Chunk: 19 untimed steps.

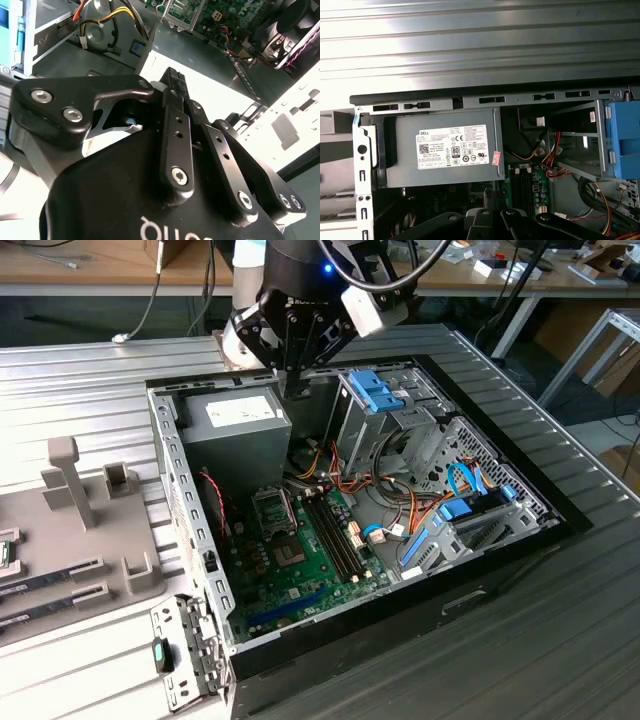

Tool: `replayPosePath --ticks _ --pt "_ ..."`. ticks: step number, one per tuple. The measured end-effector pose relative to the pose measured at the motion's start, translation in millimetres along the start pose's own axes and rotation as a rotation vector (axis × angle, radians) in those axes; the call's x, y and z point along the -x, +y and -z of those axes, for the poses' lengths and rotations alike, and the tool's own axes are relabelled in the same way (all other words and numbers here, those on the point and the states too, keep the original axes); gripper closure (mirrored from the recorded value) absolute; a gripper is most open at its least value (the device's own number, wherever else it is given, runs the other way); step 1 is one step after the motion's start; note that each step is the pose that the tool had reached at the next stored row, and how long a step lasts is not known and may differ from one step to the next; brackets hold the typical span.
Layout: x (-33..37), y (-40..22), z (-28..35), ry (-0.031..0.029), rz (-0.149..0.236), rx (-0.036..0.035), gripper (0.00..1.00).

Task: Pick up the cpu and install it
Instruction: 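Reach for the cpu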

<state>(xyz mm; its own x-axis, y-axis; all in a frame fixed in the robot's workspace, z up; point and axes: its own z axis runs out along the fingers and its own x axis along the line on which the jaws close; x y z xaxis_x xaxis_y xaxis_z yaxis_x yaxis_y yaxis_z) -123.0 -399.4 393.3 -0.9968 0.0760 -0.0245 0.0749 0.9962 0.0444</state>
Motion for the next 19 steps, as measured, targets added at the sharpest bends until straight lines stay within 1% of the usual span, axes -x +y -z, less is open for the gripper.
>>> replayPosePath --ticks 6,12,19 --pt "-0.3 0.0 0.0 0.0001 0.000 0.0000 0.89" --pt "-5.2 -1.2 0.2 0.0000 0.000 0.0000 0.89" --pt "-7.1 -1.4 0.2 0.0000 0.000 0.0000 0.89"
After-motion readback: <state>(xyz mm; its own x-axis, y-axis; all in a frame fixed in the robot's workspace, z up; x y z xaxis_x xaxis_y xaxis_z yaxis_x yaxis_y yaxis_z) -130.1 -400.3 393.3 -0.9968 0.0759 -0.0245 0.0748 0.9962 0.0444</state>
